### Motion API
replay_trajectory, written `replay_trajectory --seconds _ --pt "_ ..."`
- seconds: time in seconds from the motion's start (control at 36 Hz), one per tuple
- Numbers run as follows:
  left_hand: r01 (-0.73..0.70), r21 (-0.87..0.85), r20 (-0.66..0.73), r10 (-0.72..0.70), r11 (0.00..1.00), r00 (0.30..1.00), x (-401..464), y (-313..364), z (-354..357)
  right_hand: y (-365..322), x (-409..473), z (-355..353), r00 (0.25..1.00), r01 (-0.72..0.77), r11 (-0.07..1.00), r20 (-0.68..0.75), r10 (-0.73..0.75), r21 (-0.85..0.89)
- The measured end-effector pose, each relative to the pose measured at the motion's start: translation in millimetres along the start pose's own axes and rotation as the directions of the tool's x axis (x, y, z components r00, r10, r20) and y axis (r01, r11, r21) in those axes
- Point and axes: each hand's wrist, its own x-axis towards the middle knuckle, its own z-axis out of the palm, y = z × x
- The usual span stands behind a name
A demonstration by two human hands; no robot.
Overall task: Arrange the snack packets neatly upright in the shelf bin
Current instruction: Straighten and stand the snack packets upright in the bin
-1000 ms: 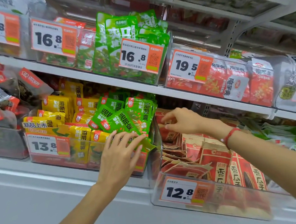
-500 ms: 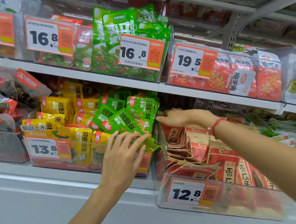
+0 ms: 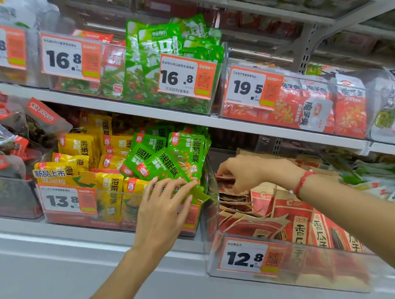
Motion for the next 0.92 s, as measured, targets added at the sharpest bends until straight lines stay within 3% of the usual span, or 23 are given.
replay_trajectory --seconds 0.08,0.25,0.39,0.53,0.61,0.72,0.81,0.92 --pt "-0.002 0.0 0.004 0.002 1.0 1.0 1 -1 0 2 0 -3 1.0 0.006 1.0 0.03 -0.006 0.007" --pt "-0.014 0.016 0.018 0.013 1.0 1.0 1 -2 0 7 -13 2 0.976 0.016 0.999 -0.215 -0.025 -0.047" --pt "0.002 0.037 0.091 -0.006 0.999 0.996 5 1 -8 14 -51 -10 0.886 0.076 0.997 -0.457 -0.077 -0.022" --pt "-0.007 0.066 0.179 -0.005 0.998 0.984 17 9 -25 16 -95 -6 0.703 0.135 0.99 -0.699 -0.132 -0.051" --pt "0.012 0.079 0.231 -0.03 0.997 0.973 25 21 -44 13 -118 2 0.565 0.159 0.987 -0.82 -0.087 0.004" --pt "0.145 -0.082 0.236 -0.122 0.986 0.964 35 52 -87 2 -152 5 0.343 0.179 0.982 -0.939 0.002 0.067" --pt "0.326 -0.293 0.24 -0.261 0.899 0.935 38 87 -123 -4 -171 7 0.199 0.231 0.964 -0.977 0.082 0.128" --pt "0.454 -0.573 0.323 -0.321 0.682 0.89 35 128 -160 -20 -196 13 0.047 0.364 0.909 -0.979 0.199 0.203"
